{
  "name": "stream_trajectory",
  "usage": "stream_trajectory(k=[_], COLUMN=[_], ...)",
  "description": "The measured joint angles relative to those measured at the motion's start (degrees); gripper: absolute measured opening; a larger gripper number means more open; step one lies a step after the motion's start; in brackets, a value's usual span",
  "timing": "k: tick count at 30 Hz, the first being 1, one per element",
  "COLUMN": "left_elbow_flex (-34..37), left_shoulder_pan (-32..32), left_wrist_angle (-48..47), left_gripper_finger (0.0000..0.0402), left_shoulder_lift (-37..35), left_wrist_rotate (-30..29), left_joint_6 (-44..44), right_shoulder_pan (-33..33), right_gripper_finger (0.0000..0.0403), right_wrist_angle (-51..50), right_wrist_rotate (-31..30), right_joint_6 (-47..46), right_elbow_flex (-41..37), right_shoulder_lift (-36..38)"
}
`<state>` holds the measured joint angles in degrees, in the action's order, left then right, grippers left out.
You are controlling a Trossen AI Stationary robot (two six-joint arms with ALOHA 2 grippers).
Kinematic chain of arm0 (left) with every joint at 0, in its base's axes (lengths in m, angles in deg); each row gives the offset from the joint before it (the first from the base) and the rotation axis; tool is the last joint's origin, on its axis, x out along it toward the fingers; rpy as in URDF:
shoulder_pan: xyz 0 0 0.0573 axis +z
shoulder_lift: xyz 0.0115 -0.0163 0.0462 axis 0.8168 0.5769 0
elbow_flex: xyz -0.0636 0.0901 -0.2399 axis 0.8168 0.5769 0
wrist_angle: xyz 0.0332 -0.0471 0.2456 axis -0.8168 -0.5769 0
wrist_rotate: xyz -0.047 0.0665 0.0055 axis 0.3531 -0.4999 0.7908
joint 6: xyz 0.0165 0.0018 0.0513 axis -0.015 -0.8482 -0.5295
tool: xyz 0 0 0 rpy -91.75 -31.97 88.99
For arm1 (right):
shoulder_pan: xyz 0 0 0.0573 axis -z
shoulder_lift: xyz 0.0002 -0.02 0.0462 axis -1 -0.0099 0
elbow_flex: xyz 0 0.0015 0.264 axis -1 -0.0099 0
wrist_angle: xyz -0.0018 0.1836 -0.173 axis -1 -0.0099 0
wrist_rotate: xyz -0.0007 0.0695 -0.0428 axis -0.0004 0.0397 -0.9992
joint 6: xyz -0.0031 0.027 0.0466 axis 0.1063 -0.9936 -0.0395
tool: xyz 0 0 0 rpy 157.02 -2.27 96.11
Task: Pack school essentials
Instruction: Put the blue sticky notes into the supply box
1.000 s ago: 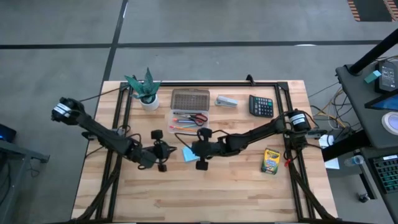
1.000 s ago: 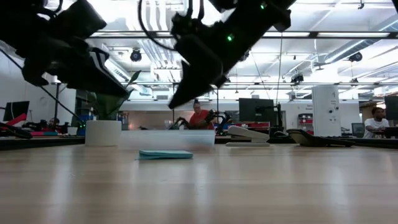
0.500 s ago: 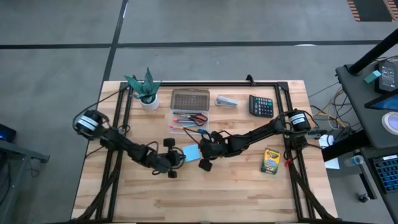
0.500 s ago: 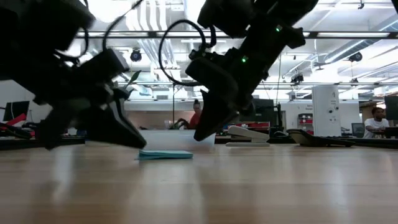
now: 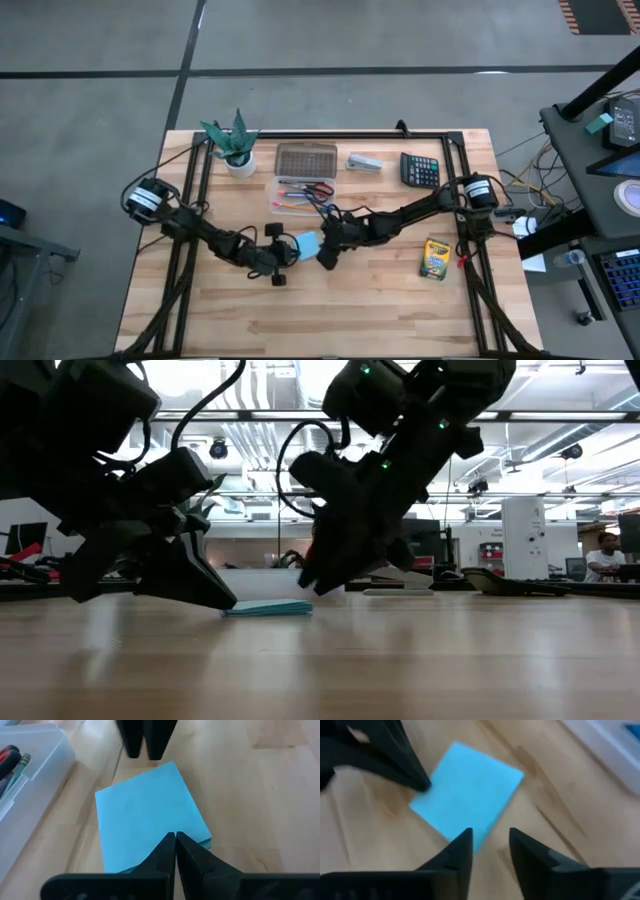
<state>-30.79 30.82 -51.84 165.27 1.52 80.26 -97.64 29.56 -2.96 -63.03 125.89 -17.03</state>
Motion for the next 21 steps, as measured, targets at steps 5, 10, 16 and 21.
stream_trajectory(k=[5,10,16,21], left_elbow_flex=[0.17,0.25,0.32,0.36], left_shoulder_pan=[0.00,0.00,0.00,0.00], left_wrist_angle=[-0.41,-0.38,-0.35,-0.36], left_gripper_finger=[0.0000,0.0000,0.0000,0.0000], left_shoulder_lift=[0.05,0.09,0.13,0.16], left_wrist_rotate=[0.27,0.40,0.42,0.42], left_joint_6=[0.11,0.13,0.13,0.12], right_shoulder_pan=[0.44,0.53,0.48,0.48], right_gripper_finger=[0.0180,0.0216,0.0233,0.0235], right_wrist_angle=[5.87,8.00,10.86,11.18], right_wrist_rotate=[0.87,1.16,1.55,2.01], right_joint_6=[-2.17,-4.63,-4.91,-4.85], right_elbow_flex=[-2.05,-3.68,-4.18,-4.16], right_shoulder_lift=[0.00,-0.22,-0.22,-0.24])
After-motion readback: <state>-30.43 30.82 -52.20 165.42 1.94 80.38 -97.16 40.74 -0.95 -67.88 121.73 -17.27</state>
